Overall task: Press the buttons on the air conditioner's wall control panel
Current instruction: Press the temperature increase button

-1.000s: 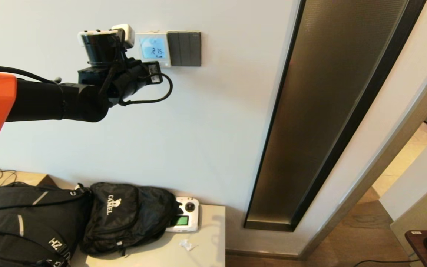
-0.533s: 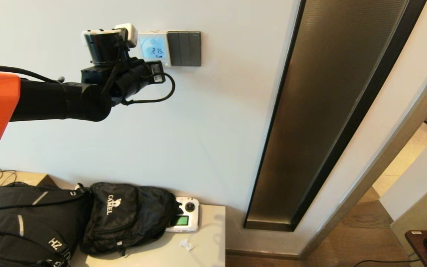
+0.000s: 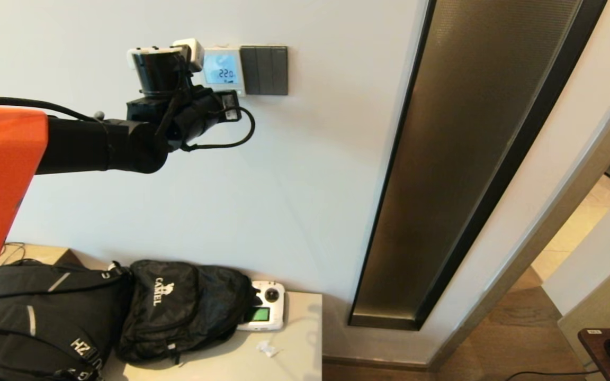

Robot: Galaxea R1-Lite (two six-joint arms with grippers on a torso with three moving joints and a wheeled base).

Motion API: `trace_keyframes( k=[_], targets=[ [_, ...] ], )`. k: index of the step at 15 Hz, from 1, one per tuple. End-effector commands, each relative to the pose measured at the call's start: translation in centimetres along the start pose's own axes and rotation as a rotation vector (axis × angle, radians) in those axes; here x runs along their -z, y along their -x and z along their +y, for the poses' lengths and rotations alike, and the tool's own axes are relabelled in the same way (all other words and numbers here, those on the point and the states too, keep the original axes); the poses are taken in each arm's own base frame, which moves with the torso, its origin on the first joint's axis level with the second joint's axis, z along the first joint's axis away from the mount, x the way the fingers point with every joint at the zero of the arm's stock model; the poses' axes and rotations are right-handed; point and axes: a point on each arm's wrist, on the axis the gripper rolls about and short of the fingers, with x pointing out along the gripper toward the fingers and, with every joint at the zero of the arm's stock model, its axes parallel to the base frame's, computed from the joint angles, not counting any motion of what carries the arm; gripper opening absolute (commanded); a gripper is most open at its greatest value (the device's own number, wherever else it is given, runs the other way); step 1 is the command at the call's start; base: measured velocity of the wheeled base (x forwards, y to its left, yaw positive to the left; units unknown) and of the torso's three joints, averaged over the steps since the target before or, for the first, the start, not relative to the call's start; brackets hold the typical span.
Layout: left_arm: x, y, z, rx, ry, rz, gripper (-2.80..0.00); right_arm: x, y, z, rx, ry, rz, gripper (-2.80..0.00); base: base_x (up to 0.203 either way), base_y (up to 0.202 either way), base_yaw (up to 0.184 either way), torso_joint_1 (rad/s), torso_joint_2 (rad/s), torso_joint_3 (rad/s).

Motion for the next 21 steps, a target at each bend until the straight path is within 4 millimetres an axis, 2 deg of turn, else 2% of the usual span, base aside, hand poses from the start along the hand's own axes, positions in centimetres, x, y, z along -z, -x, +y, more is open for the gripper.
trace_keyframes(
  k=[1, 9, 21],
  targets=[
    [0.0, -0.1, 0.2, -0.005, 0.001, -0.002, -2.8, 0.0, 0.0, 0.0, 0.0, 0.0, 0.001, -2.8, 0.0, 0.0, 0.0, 0.0, 0.0, 0.0],
    [-1.5, 1.7, 0.2, -0.008, 0.004, -0.022, -2.8, 0.0, 0.0, 0.0, -0.001, 0.0, 0.001, -2.8, 0.0, 0.0, 0.0, 0.0, 0.0, 0.0],
    [-0.8, 1.0, -0.1, -0.001, 0.005, -0.008, -2.8, 0.0, 0.0, 0.0, 0.001, 0.0, 0.001, -2.8, 0.0, 0.0, 0.0, 0.0, 0.0, 0.0]
  ],
)
